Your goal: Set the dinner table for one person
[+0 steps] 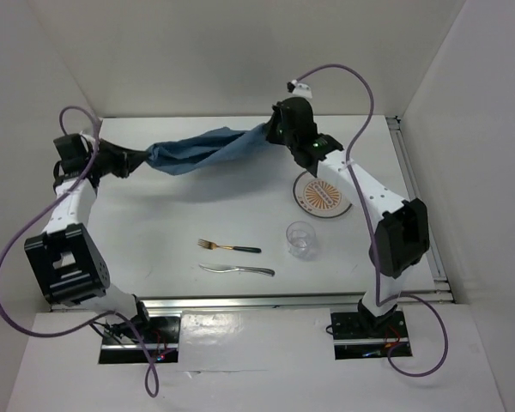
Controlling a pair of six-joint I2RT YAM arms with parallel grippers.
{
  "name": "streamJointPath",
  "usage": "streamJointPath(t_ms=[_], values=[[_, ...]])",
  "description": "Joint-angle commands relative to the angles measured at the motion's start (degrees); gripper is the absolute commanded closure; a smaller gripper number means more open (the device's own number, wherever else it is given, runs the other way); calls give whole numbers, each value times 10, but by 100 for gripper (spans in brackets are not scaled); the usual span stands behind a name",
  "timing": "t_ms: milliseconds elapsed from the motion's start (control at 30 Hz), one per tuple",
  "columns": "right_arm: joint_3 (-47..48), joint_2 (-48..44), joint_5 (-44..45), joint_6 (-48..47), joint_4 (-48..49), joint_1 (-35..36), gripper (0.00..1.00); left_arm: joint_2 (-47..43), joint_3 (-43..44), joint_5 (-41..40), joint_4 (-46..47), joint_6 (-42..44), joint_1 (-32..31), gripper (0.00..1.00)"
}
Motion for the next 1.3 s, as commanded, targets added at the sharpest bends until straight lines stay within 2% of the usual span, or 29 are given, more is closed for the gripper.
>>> streamJointPath(t_ms=[0, 67, 133, 233, 300, 400, 467, 600, 667, 700, 733, 800, 900, 967, 1000, 1033, 1100, 1167, 1267], values=[[-118, -38, -1, 35, 24, -7, 100, -57, -134, -30, 41, -12, -1, 100], [-189, -51, -7, 50, 12, -7, 100, -86, -196, -36, 70, -12, -1, 100], [-248, -69, -1, 75, -1, -7, 100, -86, -235, -47, 45, 8, -1, 100], [-292, -93, -7, 95, -1, -7, 100, -70, -227, -66, 4, 53, -7, 100], [-313, -100, -25, 101, -1, -7, 100, -45, -202, -95, -59, 89, -7, 100], [-313, -105, -33, 101, -14, 6, 100, -31, -137, -144, -142, 152, -19, 100], [-307, -105, -33, 101, -22, 6, 100, -41, -137, -150, -147, 163, -19, 100], [-258, -101, -43, 65, -17, -4, 100, -57, -102, -112, -118, 148, -30, 100], [-164, -82, -43, 33, -31, -28, 100, -32, -54, -68, -118, 130, -35, 100], [-127, -75, -43, 12, -52, -34, 100, -25, 2, -50, -118, 112, -35, 100], [-62, -69, -43, 1, -57, -40, 100, -25, 26, -7, -104, 100, -35, 100], [-8, -76, -43, -17, -63, -47, 100, -31, 69, 26, -74, 65, -35, 100], [71, -106, -43, -36, -82, -61, 100, -63, 91, 76, 57, -49, -4, 100], [86, -146, -43, -44, -88, -66, 100, -97, 78, 89, 116, -147, 17, 100], [86, -162, -38, -50, -88, -66, 100, -109, 65, 95, 187, -181, 24, 100], [86, -195, -37, -50, -88, -66, 100, -137, 26, 95, 221, -246, 37, 100], [67, -225, -31, -50, -88, -66, 100, -167, -16, 79, 282, -301, 48, 100], [59, -259, -31, -50, -97, -66, 100, -206, -73, 61, 291, -358, 59, 100], [46, -281, -26, -44, -109, -66, 100, -237, -117, 54, 253, -384, 59, 100]])
